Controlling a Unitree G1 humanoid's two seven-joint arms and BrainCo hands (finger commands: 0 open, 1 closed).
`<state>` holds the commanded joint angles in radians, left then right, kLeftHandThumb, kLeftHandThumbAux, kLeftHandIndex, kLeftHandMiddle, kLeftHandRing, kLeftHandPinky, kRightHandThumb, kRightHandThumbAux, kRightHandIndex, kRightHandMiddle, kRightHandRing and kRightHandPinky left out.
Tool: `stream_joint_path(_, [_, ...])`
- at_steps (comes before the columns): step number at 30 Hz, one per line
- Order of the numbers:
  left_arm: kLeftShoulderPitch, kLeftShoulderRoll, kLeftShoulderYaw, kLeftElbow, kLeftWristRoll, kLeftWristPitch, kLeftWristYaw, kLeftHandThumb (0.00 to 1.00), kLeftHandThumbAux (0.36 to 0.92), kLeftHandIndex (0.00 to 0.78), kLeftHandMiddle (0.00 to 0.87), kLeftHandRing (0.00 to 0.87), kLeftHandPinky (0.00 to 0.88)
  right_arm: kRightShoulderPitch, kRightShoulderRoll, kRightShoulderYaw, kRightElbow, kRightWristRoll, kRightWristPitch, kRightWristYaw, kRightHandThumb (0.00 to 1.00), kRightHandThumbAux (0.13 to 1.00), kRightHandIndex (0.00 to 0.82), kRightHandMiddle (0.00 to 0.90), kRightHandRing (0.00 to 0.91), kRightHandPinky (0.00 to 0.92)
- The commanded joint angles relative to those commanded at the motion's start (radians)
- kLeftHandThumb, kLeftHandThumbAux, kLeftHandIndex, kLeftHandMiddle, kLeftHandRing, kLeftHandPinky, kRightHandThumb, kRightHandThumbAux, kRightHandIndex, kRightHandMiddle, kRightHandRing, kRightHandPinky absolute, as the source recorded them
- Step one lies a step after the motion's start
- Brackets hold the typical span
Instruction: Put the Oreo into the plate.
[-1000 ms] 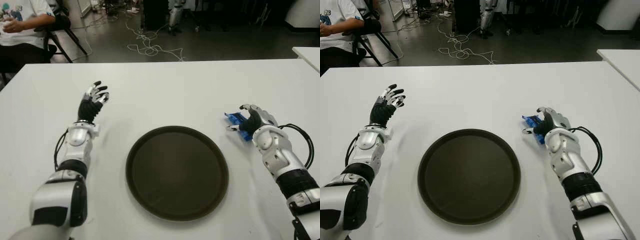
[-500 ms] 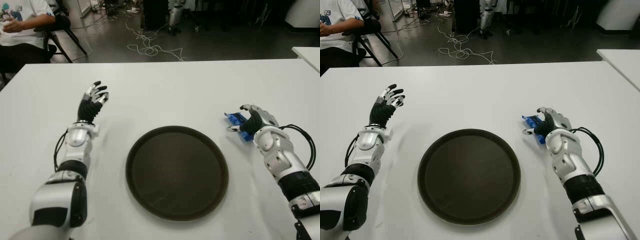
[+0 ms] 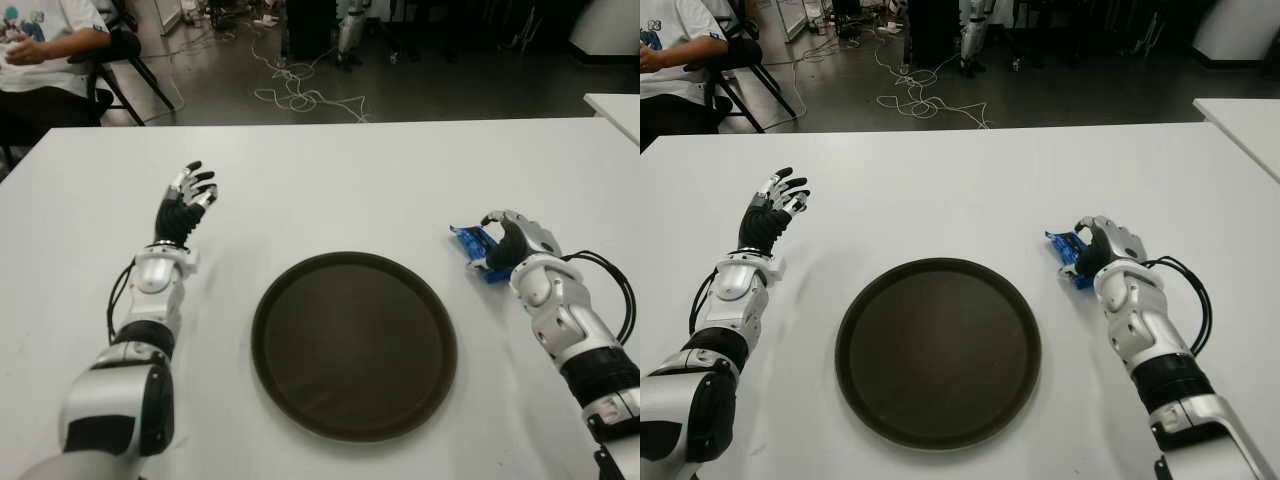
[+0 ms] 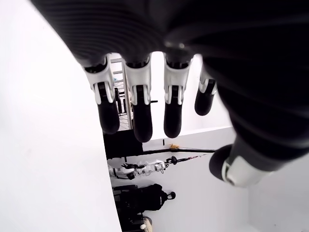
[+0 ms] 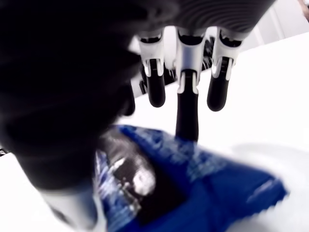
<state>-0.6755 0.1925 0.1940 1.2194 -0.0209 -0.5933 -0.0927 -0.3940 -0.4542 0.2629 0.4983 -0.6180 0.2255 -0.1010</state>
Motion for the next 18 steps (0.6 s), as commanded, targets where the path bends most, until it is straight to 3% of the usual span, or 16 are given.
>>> stream_joint_path(5, [0.001, -0.001, 0.001, -0.002, -0.001, -0.002, 0.004, 0.307, 0.652, 0.121, 0.204, 0.19, 0.21, 0.006, 0.003, -0.001, 0.0, -0.012, -0.016, -0.033, 0.675, 0.745, 0.404, 0.436, 0.453, 0.446])
stream_joint_path(15, [0.006, -0.001, 0.0, -0.006, 0.001, -0.006, 0.009, 0.283, 0.641, 0.125, 0.205, 0.187, 0.21, 0.017, 0.005, -0.004, -0.009, -0.012, -0.024, -0.054, 0.691, 0.74, 0.405, 0.389, 0.405, 0.382])
stream_joint_path(18, [0.007, -0.001, 0.0, -0.007, 0.0, -0.01, 0.006, 0.291, 0.645, 0.128, 0.207, 0.189, 0.211, 0.018, 0.006, -0.005, -0.01, -0.01, -0.02, -0.052, 0.69, 0.739, 0.409, 0.404, 0.415, 0.408])
